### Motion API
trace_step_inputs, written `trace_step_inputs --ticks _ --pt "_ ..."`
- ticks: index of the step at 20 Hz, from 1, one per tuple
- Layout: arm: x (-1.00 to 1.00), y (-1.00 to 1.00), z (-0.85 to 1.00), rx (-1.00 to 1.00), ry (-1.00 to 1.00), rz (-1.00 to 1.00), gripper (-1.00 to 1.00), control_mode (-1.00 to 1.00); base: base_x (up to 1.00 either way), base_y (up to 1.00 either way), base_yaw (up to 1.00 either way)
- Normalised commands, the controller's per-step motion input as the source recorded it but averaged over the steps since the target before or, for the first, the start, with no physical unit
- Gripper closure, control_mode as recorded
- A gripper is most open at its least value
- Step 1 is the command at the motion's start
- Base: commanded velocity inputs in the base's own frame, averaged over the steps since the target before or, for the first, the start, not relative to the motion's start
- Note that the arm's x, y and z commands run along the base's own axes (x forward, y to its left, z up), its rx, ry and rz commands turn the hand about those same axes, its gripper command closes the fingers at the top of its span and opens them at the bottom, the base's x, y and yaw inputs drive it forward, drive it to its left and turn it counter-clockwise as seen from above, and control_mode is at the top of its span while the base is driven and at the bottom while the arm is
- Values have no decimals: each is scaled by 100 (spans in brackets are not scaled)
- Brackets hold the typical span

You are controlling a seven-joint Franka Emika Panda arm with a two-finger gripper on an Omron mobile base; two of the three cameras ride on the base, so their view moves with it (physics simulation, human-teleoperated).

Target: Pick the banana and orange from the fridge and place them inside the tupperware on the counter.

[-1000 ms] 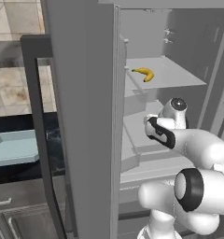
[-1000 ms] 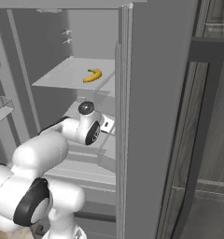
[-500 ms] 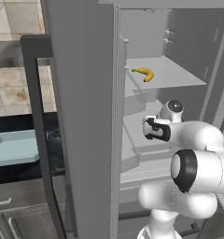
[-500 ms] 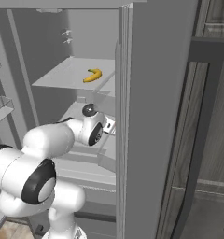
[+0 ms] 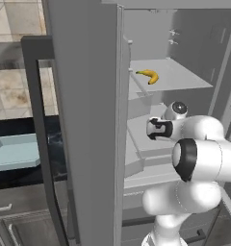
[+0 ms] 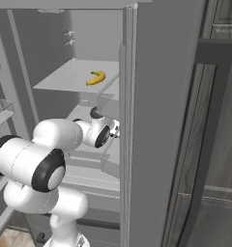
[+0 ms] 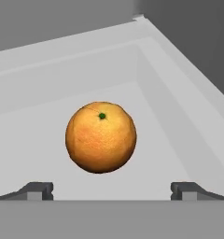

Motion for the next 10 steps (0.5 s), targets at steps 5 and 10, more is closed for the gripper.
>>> trace_step_inputs --ticks 5,10 --pt "19 -5 -8 0 0 0 -100 -100 0 0 0" --pt "16 0 -13 0 0 0 -100 -100 0 0 0"
